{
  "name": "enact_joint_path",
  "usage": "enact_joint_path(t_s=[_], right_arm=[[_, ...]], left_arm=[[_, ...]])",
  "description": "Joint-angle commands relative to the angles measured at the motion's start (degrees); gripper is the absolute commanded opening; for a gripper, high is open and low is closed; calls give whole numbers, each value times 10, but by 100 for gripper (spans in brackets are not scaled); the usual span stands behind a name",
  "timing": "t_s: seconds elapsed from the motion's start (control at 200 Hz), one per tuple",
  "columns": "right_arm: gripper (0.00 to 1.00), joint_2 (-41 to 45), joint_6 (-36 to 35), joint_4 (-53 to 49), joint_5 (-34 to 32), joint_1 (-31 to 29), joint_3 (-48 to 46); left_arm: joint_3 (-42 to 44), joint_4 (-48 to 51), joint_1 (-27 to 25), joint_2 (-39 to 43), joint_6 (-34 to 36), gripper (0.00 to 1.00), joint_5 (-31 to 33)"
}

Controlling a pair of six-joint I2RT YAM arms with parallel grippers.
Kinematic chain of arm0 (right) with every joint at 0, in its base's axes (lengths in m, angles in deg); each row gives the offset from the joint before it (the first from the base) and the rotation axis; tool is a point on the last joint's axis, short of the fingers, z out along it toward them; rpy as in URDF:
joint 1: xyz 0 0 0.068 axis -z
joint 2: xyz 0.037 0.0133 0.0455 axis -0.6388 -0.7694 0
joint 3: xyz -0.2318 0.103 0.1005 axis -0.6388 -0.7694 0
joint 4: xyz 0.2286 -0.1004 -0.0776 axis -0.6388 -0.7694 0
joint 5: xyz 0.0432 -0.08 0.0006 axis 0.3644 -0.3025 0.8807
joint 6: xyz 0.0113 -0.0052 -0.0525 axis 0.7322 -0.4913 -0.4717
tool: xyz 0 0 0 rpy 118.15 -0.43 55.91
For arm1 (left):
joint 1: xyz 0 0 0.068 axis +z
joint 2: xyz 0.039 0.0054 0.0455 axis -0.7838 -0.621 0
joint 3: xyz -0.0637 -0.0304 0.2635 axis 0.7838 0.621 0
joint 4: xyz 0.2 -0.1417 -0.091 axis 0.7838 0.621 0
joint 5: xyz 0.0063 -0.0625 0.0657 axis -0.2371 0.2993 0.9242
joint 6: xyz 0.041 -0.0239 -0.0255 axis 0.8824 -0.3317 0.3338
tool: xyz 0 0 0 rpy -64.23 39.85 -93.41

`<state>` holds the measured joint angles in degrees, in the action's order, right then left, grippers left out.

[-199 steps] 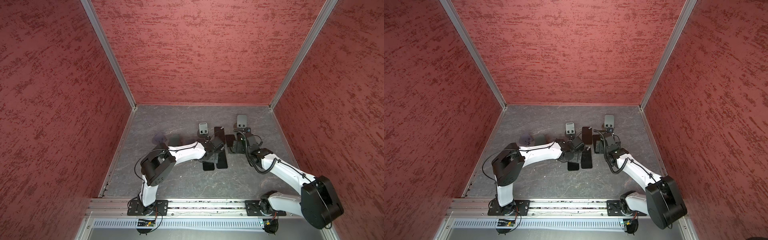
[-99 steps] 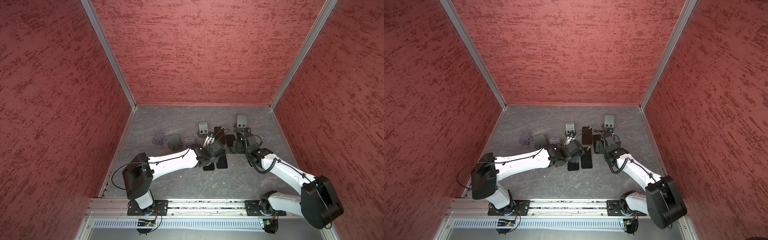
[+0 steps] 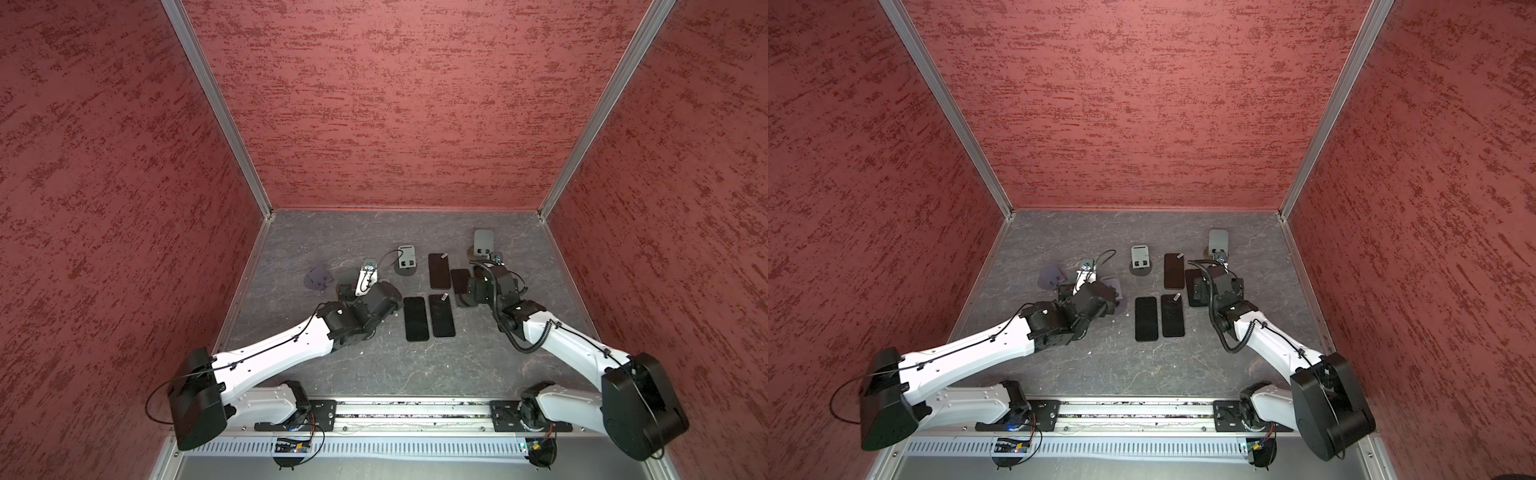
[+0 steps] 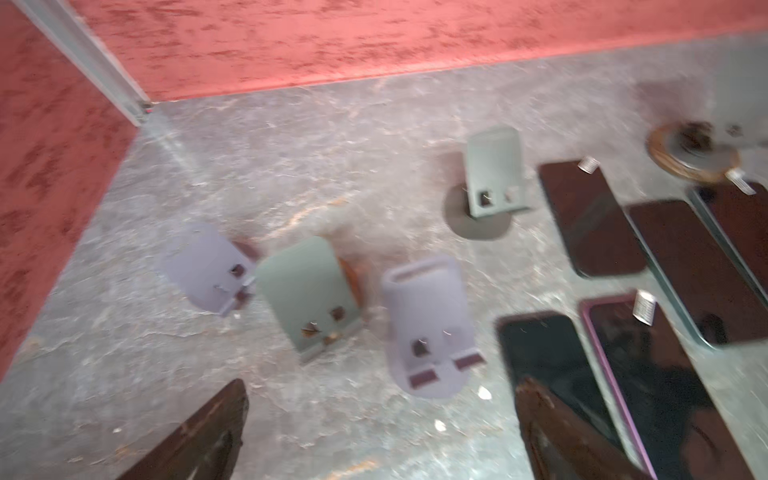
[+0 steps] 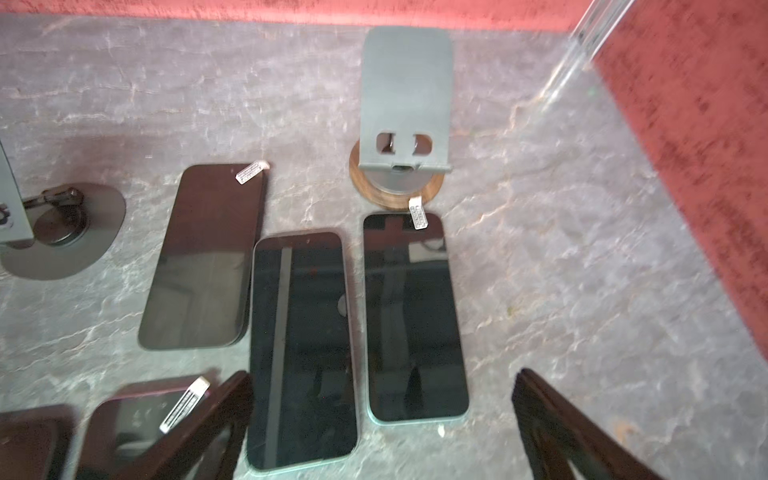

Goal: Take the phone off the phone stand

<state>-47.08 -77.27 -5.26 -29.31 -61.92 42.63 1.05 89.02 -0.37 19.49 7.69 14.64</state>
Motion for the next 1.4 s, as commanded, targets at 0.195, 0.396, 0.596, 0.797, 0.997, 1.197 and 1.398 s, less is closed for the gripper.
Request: enact_joint_path(t_s=[0.195, 0.396, 0.596, 0.797, 0.997, 1.197, 1.398], right_arm=[[99, 35, -114, 209, 56, 63, -50], [99, -17, -122, 271, 112, 139, -58], [99, -84, -117, 381, 85, 179, -69], [99, -135, -135, 517, 144, 191, -105], [99, -157, -117, 645, 140, 210, -165], [99, -201, -106, 726, 156, 224, -189], [99, -197, -103, 722, 152, 223, -189]], left_arm=[[68, -67, 116, 104, 69, 99, -42], [113, -113, 175, 136, 82, 100, -67], [141, -150, 228, 161, 105, 99, -80], [196, -262, 278, 180, 186, 100, -91], [273, -422, 350, 178, 251, 99, -178], [327, -611, 410, 103, 288, 99, -224], [363, -791, 473, -4, 299, 99, -340]])
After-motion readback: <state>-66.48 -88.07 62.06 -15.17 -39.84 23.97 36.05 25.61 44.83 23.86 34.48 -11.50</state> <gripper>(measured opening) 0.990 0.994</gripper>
